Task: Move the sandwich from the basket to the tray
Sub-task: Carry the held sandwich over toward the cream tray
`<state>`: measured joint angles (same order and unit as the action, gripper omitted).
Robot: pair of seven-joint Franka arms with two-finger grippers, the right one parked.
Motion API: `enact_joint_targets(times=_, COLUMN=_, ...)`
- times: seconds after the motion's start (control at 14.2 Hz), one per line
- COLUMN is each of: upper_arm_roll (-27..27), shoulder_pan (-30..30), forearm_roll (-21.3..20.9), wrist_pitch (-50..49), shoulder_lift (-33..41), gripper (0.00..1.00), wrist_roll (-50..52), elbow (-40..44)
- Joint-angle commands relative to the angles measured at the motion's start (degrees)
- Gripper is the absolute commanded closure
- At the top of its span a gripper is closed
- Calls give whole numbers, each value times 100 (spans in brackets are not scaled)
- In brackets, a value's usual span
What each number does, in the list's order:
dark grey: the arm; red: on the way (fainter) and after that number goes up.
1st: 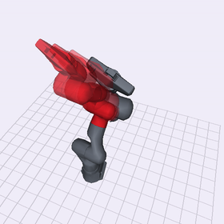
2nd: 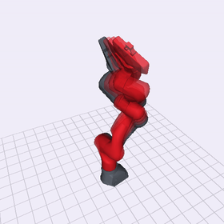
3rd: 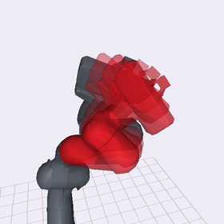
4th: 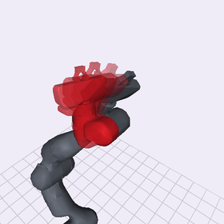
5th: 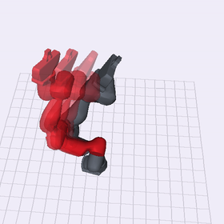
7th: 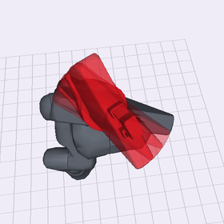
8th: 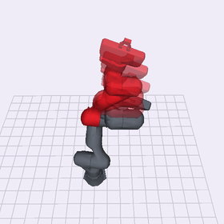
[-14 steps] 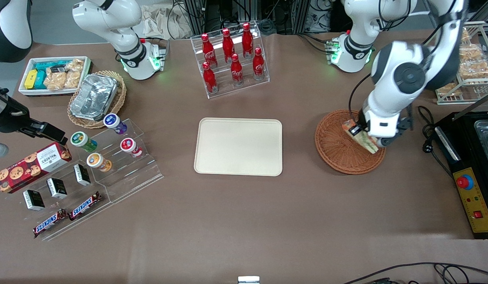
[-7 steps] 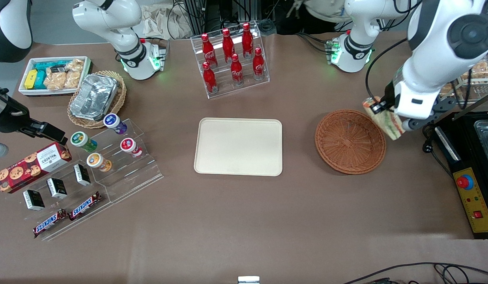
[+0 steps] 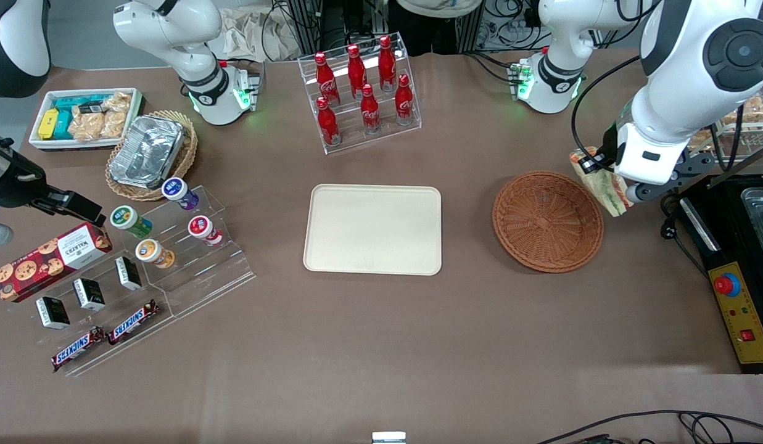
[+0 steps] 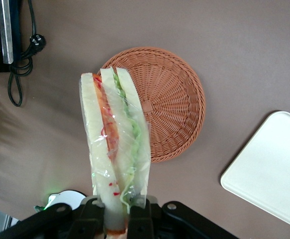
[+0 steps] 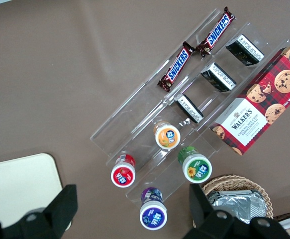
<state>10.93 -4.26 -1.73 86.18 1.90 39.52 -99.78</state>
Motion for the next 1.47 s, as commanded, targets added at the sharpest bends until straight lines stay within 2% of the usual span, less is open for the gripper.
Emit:
enact_joint_targets(times=0.0, upper_arm_roll=110, shoulder_pan=-188, forearm_roll=41, wrist_pitch=-67, shoulder_lift=-189, gripper=100, wrist_roll=-41, elbow=187)
enact_joint_targets(times=0.35, upper_arm_roll=251, shoulder_pan=-610, forearm_roll=49, wrist_pitch=302, shoulder_lift=-480, gripper=100, wrist_roll=12, elbow=196)
enact_joint_targets(times=0.63, upper_arm_roll=356, shoulder_pan=-1110, forearm_roll=278, wrist_pitch=820, shoulder_lift=-708, gripper=100, wrist_roll=206, elbow=187)
enact_joint_targets(times=0.98, upper_arm_roll=392, shoulder_pan=-1664, forearm_roll=278, wrist_pitch=1925, shoulder_lift=-1463, gripper=100, wrist_roll=4, elbow=152)
enact_joint_targets(times=1.4, upper_arm_roll=462, shoulder_pan=-2034, forearm_roll=190, wrist_pitch=3175, shoulder_lift=-2465, gripper=100, wrist_roll=-462, elbow=91)
